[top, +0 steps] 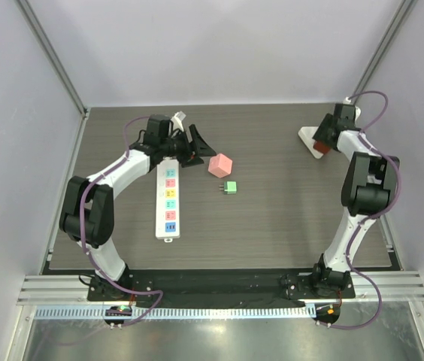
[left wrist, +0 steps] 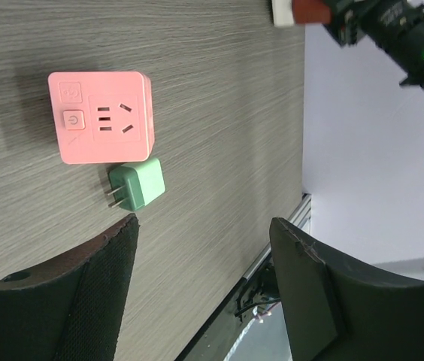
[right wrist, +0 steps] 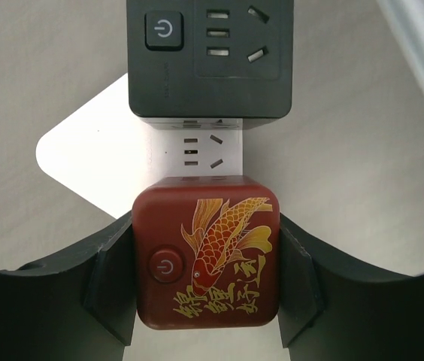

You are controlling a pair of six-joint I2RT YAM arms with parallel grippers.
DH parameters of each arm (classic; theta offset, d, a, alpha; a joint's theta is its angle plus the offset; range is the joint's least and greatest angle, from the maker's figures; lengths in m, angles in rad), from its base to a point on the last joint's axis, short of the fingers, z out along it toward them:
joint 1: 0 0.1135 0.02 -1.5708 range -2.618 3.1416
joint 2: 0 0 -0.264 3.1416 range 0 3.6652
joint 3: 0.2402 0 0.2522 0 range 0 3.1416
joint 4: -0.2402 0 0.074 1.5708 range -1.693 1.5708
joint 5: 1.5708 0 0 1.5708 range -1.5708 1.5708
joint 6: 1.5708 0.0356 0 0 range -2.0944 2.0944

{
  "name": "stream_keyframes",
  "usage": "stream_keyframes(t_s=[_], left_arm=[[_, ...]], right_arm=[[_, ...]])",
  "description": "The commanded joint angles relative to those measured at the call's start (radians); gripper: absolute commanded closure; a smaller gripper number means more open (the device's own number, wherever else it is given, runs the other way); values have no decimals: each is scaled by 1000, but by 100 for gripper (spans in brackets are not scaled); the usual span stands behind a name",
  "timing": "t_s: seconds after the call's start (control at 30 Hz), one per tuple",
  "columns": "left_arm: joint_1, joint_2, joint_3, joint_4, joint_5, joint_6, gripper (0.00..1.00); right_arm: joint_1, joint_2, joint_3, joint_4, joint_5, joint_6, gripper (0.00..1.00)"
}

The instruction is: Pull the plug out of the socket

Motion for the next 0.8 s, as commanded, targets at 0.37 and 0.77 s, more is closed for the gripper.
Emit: stream_keyframes(t_s=[0.37,0.77], left_arm=[[-166,-69,46,45,44,77,19],[-479,-1,117,39,-204,-4,16]], right_arm=[[172,-724,-694,-98,51,182,99],[275,-1080,-927,-321,5,325,94]])
